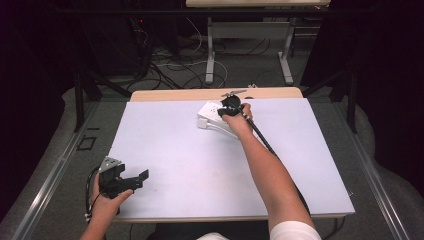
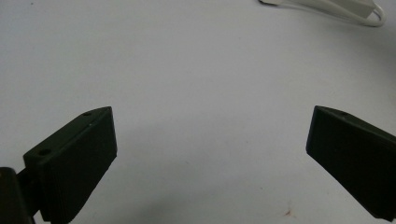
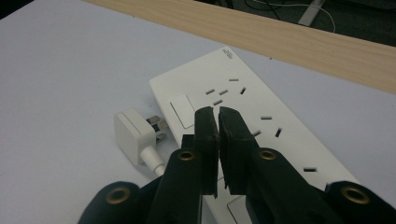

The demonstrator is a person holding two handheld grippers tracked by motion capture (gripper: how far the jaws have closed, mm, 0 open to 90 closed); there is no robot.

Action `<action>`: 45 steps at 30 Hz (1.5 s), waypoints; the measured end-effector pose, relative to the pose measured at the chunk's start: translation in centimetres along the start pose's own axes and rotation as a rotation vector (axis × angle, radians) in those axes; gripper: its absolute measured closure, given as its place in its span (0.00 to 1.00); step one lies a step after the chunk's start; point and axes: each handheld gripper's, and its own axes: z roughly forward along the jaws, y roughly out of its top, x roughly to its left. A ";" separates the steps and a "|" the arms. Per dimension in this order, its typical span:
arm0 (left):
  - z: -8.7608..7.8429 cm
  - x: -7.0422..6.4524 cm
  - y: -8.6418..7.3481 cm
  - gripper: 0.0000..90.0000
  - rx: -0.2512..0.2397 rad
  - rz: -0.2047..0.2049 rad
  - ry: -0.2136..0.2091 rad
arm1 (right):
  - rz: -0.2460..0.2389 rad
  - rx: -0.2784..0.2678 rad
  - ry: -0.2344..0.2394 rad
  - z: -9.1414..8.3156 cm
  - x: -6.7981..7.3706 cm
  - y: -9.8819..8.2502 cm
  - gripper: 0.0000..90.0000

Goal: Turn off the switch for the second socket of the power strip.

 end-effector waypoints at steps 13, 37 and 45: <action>0.1 0.1 0.0 0.02 0.003 0.000 0.002 | 0.014 0.005 -0.027 1.0 -0.1 -0.5 1.00; 0.2 0.1 -0.1 0.02 0.006 -0.003 -0.003 | 0.015 0.010 -0.019 2.5 0.6 -1.2 1.00; 0.1 0.1 -0.1 0.02 0.008 0.000 -0.003 | 0.003 0.001 -0.019 2.7 0.8 -1.2 1.00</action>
